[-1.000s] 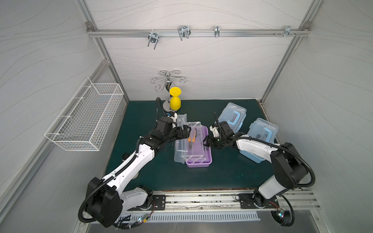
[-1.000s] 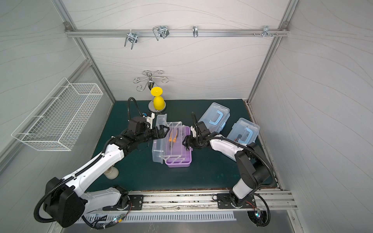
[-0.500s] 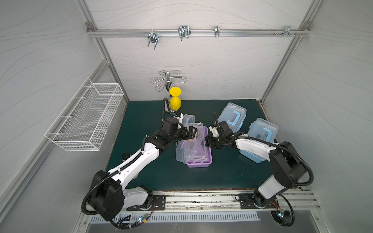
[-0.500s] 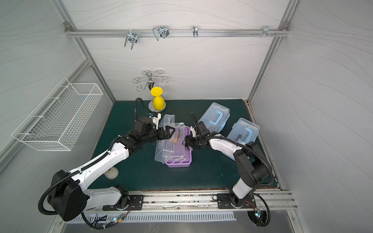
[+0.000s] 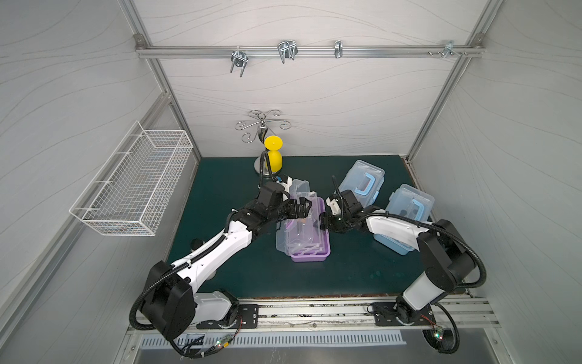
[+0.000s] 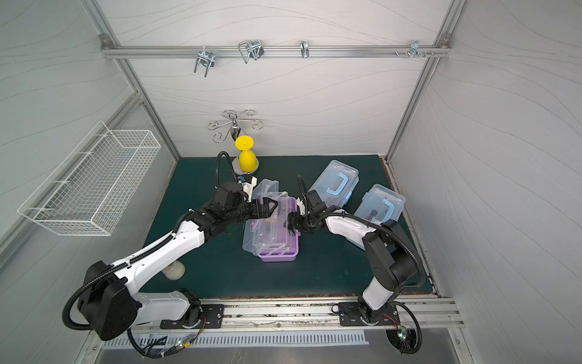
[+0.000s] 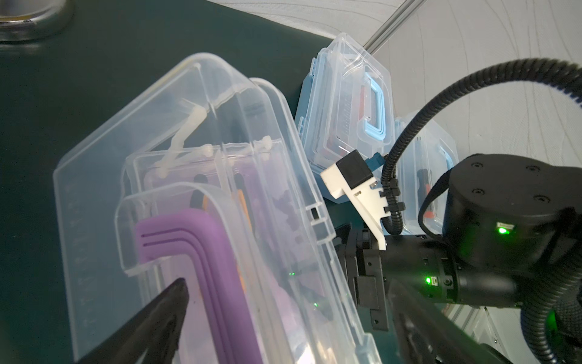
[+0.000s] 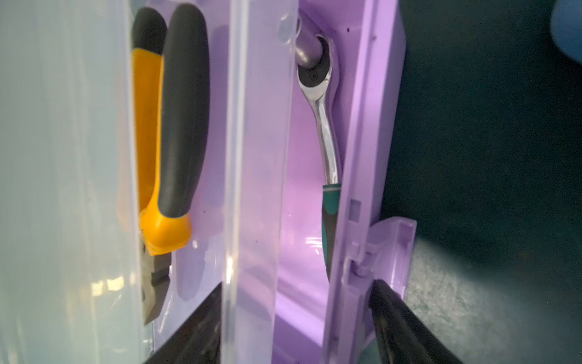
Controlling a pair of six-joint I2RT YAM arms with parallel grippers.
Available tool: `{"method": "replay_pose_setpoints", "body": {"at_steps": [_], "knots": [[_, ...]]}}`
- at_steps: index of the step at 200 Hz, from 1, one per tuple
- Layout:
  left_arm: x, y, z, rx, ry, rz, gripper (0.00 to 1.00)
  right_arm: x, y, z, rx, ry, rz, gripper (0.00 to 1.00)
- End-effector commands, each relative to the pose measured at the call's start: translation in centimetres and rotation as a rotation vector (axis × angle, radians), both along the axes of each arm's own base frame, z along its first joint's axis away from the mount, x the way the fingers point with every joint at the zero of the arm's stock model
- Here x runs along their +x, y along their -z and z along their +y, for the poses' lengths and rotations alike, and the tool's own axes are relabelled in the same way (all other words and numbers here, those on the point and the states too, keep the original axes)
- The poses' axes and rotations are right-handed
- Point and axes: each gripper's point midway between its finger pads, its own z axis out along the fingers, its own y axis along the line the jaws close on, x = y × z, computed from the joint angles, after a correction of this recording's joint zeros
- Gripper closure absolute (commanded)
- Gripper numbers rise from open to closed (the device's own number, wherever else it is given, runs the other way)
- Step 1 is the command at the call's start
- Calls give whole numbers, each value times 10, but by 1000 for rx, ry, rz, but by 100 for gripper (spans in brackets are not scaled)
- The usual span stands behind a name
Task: Close toolboxes
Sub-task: Close the toolbox lid.
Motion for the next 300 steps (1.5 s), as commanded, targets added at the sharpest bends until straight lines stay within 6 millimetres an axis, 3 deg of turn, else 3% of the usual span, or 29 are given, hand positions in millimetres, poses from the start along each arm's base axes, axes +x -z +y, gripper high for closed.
{"method": "replay_pose_setpoints", "body": {"at_steps": [1,113,177,210,257,300], "knots": [[0,-18,0,26,18,-39,1,-1,-11,17,51,-48,-17,26],[-2,-24,-10,98,42,-59,1,-2,-14,23,60,-64,-14,18],[-6,-44,9,150,3,-132,1,7,-13,-2,1,-12,-20,14],[-8,-45,11,154,-1,-136,1,10,-16,-17,-13,14,-23,14],[-6,-33,11,176,-4,-105,1,5,-18,-37,-48,26,-36,13],[-2,-7,13,265,-3,-24,1,-1,-14,-55,-112,36,-36,12]]}}
